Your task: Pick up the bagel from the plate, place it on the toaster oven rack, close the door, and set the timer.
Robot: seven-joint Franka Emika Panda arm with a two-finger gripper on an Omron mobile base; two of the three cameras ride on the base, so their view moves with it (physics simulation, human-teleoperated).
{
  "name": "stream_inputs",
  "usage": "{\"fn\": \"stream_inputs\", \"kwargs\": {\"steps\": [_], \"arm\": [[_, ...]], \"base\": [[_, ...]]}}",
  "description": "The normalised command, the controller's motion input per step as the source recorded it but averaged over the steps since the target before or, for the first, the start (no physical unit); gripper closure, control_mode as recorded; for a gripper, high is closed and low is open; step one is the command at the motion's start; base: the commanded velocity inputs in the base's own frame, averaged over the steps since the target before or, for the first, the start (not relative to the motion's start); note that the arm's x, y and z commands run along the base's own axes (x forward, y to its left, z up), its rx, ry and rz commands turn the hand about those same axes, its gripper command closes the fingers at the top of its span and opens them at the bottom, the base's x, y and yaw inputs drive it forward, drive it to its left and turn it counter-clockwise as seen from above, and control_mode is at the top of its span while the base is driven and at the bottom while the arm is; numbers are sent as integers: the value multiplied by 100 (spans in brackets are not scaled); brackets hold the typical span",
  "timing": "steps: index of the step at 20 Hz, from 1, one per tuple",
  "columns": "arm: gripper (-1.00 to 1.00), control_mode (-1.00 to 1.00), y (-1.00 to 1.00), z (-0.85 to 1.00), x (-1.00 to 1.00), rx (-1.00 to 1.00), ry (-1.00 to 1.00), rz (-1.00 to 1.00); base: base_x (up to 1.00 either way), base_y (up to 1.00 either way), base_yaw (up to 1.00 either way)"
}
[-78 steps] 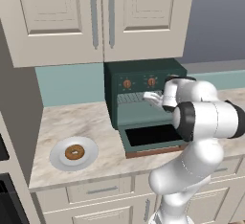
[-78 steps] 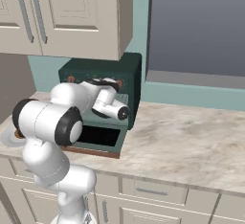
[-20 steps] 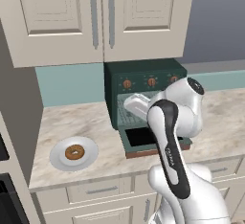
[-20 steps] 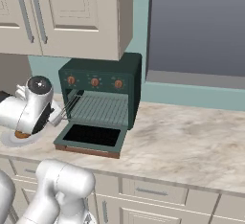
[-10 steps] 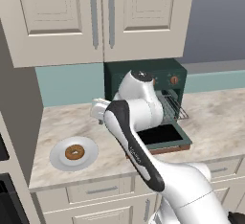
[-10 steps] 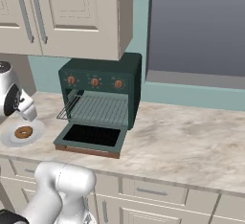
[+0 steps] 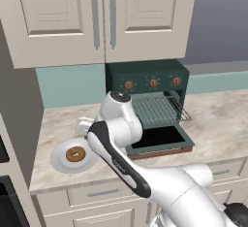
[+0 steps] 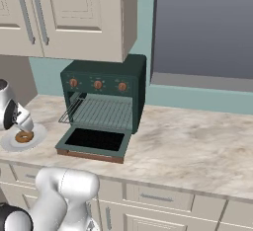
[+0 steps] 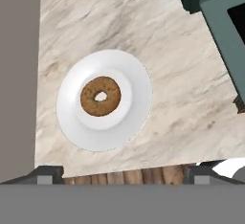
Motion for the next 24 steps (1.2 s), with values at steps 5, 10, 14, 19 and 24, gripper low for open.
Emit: {"fn": "stream_inputs", "kwargs": {"steps": [5, 10, 14, 19, 24], "arm": [[-100, -100, 33, -19, 67, -2, 5, 14], [-100, -100, 24, -32, 37, -9, 9, 12], [-100, -100, 31, -45, 36, -9, 15, 11], [-100, -100, 16, -46, 24, -3, 4, 15], [-100, -100, 7, -43, 20, 0, 0, 17]], "base": [[0, 0, 0], [0, 0, 0], [0, 0, 0], [0, 0, 0], [0, 0, 0]]}}
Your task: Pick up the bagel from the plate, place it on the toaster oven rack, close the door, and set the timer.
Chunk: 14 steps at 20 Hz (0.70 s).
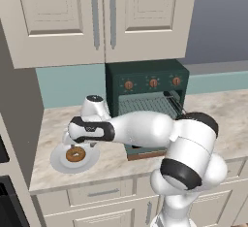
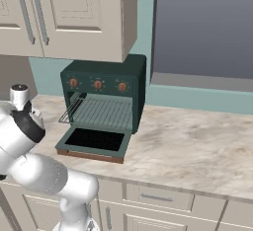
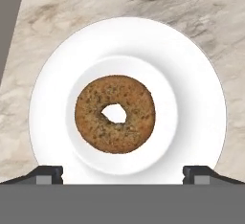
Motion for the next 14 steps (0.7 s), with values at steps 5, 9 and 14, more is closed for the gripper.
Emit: {"fn": "stream_inputs", "kwargs": {"steps": [5, 9, 14], "arm": [[-100, -100, 13, -37, 22, 0, 0, 15], [-100, -100, 15, -18, 24, 0, 0, 14], [-100, -100, 14, -17, 20, 0, 0, 12]], "base": [[0, 0, 0], [0, 0, 0], [0, 0, 0]]}}
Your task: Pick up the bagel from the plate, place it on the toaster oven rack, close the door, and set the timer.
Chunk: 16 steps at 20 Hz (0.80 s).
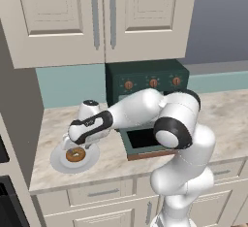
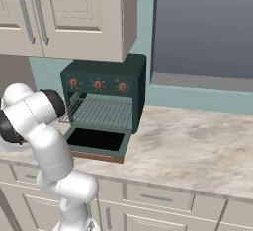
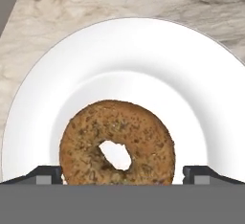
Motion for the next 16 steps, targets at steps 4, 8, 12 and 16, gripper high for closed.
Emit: {"fn": "stream_inputs", "kwargs": {"steps": [4, 8, 12, 16], "arm": [[-100, -100, 17, -26, 13, 0, 0, 9], [-100, -100, 11, -20, 13, 0, 0, 9], [-100, -100, 1, -26, 6, 0, 0, 6], [-100, -100, 0, -54, 2, 0, 0, 2]], "base": [[0, 0, 0], [0, 0, 0], [0, 0, 0], [0, 0, 0]]}}
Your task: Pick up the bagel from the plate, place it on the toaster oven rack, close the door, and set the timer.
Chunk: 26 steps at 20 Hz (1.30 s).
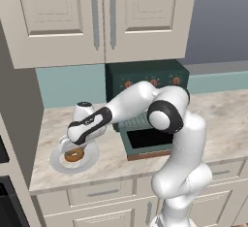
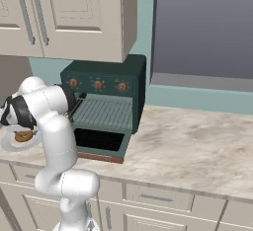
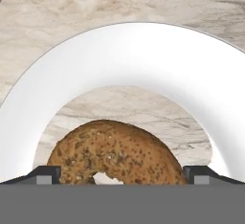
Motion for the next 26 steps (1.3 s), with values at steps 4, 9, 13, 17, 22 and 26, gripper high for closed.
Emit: {"fn": "stream_inputs", "kwargs": {"steps": [4, 9, 13, 17, 22, 26], "arm": [[100, -100, 0, -80, -1, -2, 0, 1], [100, -100, -8, -85, -29, -1, -1, 1], [100, -100, -27, -71, -46, 0, -5, 0], [100, -100, -33, -61, -49, 0, -8, 0], [100, -100, -24, -31, -72, 0, -12, 0], [100, -100, -20, -8, -39, 3, -1, 0]], "base": [[0, 0, 0], [0, 0, 0], [0, 0, 0], [0, 0, 0], [0, 0, 0], [0, 0, 0]]}}
